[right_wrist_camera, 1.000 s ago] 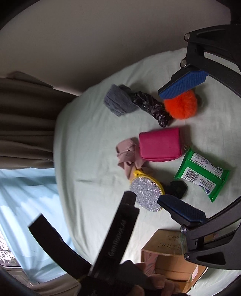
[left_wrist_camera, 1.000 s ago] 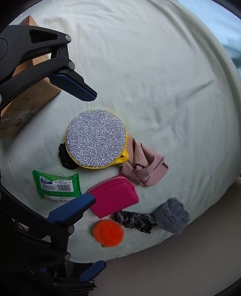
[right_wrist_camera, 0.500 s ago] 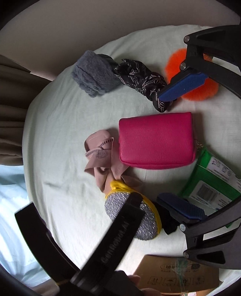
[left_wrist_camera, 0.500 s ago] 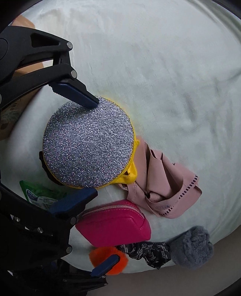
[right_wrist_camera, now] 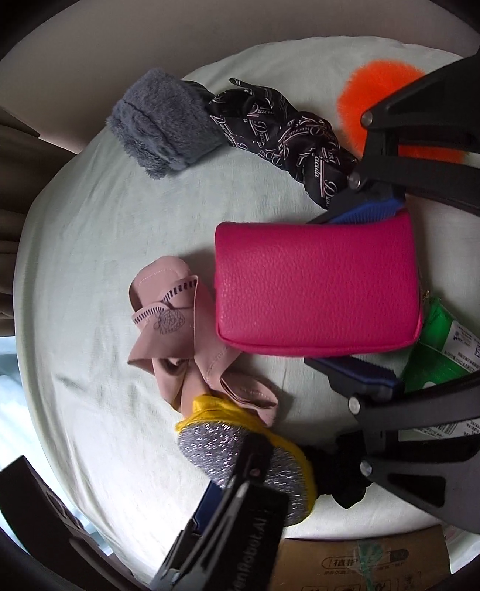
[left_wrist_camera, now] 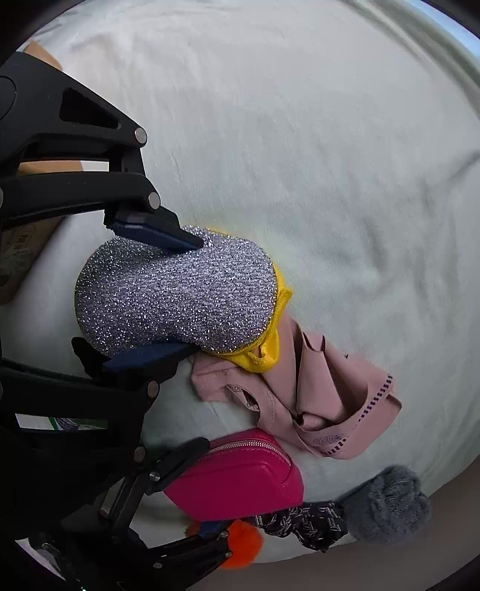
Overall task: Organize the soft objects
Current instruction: 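Lift the sponge and pink pouch and carry both over the cardboard box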
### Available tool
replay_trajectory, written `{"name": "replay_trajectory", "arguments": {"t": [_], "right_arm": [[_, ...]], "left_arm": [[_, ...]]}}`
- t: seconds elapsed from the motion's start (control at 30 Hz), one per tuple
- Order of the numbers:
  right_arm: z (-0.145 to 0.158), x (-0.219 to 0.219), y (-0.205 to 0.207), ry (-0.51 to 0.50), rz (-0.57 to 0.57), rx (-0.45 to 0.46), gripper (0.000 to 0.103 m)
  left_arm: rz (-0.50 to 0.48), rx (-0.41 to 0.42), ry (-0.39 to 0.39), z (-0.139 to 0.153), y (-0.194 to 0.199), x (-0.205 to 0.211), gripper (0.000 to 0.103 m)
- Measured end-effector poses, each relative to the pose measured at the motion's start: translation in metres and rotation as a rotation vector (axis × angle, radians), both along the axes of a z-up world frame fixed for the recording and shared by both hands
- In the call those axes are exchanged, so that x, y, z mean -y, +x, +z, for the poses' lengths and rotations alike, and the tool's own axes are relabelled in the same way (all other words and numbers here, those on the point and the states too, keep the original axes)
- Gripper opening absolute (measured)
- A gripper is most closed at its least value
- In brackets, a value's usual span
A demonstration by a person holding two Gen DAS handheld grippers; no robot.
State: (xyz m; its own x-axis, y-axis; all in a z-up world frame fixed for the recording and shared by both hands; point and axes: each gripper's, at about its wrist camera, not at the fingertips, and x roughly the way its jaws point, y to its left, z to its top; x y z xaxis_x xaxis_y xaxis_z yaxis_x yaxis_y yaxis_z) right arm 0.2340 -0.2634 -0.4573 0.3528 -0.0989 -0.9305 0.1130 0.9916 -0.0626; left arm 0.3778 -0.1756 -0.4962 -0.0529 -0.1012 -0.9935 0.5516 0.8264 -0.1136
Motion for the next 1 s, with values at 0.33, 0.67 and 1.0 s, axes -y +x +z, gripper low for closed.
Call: {"name": "replay_trajectory", "arguments": {"t": [0.33,0.67,1.0], "right_arm": [[0.023,0.008,-0.002,0.047,-0.065,0.04,0.042],[0.107,0.004,-0.031,0.05,-0.087,0.163,0.042],[0.231,-0.015,-0.075,0.039,-0.003,0.262,0.042]], "left_arm": [[0.073,0.061,-0.079,0.047,-0.006,-0.023,0.037],[0.106,0.18,-0.147,0.141,-0.042,-0.019,0.037],[0.266,0.317,-0.245,0.269,-0.112,-0.062,0.037]]}}
